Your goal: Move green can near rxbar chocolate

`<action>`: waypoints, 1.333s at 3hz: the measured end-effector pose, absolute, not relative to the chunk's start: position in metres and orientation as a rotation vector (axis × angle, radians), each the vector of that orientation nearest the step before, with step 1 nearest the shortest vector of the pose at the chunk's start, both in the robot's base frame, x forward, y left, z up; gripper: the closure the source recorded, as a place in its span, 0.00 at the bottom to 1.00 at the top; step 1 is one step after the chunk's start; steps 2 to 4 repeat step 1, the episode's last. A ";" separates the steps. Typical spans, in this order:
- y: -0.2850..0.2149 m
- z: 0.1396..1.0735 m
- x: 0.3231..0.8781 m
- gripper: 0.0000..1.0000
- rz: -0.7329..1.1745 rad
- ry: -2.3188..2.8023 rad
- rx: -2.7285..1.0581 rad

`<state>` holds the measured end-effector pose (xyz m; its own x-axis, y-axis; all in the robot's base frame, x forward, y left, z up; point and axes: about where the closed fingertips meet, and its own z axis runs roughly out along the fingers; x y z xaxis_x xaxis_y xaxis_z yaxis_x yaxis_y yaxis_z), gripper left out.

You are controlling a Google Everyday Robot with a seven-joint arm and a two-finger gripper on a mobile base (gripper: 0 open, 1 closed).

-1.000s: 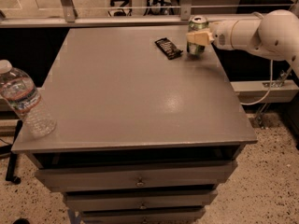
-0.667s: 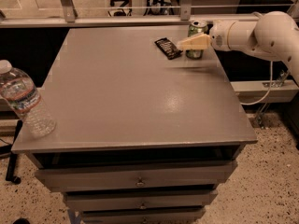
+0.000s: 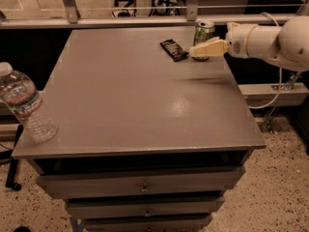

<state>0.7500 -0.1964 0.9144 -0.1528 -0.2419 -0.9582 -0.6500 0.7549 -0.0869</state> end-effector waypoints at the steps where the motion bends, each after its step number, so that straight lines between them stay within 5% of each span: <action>1: -0.232 0.918 0.699 0.00 0.409 1.697 -0.679; 4: -0.232 0.918 0.699 0.00 0.409 1.697 -0.679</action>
Offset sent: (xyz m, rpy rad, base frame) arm 0.0000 0.0000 0.0000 0.0000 0.0000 0.0000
